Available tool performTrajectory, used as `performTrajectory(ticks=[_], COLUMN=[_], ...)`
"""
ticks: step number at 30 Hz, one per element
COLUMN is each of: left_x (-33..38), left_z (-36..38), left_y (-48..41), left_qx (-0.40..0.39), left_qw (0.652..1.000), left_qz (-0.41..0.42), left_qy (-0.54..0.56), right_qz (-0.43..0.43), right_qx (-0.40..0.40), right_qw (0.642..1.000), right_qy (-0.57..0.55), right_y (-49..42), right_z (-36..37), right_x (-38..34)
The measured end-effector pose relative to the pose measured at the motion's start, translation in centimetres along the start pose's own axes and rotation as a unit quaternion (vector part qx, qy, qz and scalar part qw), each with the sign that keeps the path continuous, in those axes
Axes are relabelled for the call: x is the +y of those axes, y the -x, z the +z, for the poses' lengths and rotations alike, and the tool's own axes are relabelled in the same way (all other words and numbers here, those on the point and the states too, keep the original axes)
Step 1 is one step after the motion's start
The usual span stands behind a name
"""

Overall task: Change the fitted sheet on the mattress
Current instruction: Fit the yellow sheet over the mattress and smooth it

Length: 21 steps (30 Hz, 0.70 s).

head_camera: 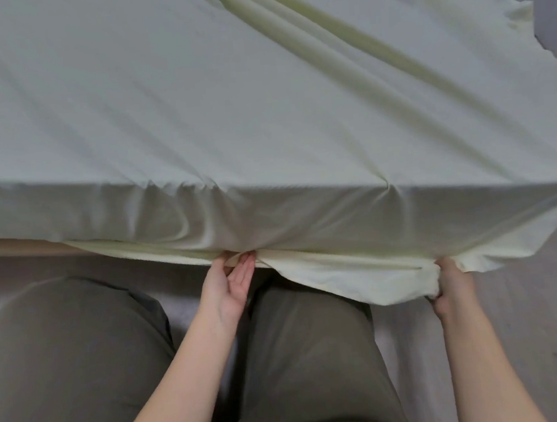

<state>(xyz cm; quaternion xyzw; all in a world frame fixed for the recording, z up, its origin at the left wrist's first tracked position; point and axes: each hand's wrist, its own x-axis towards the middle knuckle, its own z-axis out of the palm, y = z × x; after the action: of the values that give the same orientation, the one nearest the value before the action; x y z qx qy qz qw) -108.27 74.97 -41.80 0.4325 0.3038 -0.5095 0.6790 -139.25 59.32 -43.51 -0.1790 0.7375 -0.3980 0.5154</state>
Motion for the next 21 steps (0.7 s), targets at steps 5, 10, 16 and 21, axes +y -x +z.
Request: performTrajectory(ticks=[5,10,16,21], left_x=[-0.3,-1.8,-2.1,-0.7], left_z=[0.9,1.9,4.8,5.7], left_y=[1.4,2.1,2.4,1.3], left_qx=[-0.034,-0.026,-0.023,0.026], left_qw=[0.995,0.995,0.992,0.993], left_qz=[0.018,0.087,0.116,0.106], left_qy=[0.09,0.039,0.041,0.049], right_qz=[0.15,0.112,0.078,0.079], right_qx=[-0.131,-0.152,-0.215,-0.207], right_qw=[0.95,0.93,0.911,0.899], right_qy=[-0.241,-0.316,-0.343,-0.377], right_y=[0.5,2.2,5.3,6.0], right_z=[0.7,1.4,3.5,4.4], right_x=[-2.0,-1.8,-1.6,-1.4])
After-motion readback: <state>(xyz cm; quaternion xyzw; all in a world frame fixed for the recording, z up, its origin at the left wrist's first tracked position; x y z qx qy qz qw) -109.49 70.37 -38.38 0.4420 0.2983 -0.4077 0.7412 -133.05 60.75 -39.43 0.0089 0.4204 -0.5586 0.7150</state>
